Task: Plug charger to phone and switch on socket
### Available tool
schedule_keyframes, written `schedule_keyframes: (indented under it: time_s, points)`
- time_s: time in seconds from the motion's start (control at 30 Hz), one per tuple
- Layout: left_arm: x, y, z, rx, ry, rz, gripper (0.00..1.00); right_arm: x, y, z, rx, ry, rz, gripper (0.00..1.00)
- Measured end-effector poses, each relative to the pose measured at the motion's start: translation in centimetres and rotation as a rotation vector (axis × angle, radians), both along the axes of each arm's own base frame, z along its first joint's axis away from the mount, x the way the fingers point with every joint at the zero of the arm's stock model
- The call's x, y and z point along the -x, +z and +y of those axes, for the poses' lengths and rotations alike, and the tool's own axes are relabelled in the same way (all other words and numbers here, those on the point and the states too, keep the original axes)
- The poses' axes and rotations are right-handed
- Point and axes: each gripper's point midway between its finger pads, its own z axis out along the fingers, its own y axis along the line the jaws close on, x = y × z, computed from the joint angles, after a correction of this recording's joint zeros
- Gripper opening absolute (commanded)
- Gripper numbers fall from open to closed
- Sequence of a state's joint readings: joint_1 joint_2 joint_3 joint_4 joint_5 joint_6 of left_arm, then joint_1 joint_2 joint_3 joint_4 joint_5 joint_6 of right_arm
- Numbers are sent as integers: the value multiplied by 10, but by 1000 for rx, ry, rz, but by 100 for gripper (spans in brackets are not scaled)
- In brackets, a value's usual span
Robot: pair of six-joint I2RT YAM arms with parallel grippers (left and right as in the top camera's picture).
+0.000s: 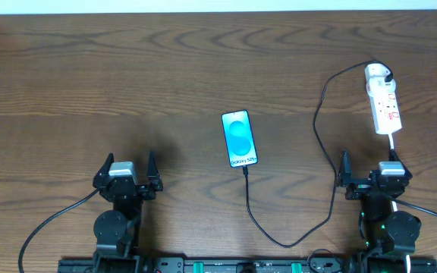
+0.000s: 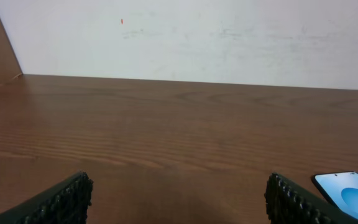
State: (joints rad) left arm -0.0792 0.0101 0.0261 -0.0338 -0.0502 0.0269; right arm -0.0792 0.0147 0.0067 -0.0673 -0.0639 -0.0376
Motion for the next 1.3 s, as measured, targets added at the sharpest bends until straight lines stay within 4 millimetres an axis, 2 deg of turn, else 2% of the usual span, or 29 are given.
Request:
schedule_keyframes:
  time_s: [0.67, 0.97, 1.3]
  points:
    - [0, 0, 0, 0, 0, 0, 89, 0, -1, -6, -9, -38, 3, 99]
    - [0, 0, 0, 0, 0, 0, 89, 0, -1, 8, -23, 15, 3, 99]
    - [0, 0, 0, 0, 0, 0, 89, 0, -1, 10, -21, 15, 3, 99]
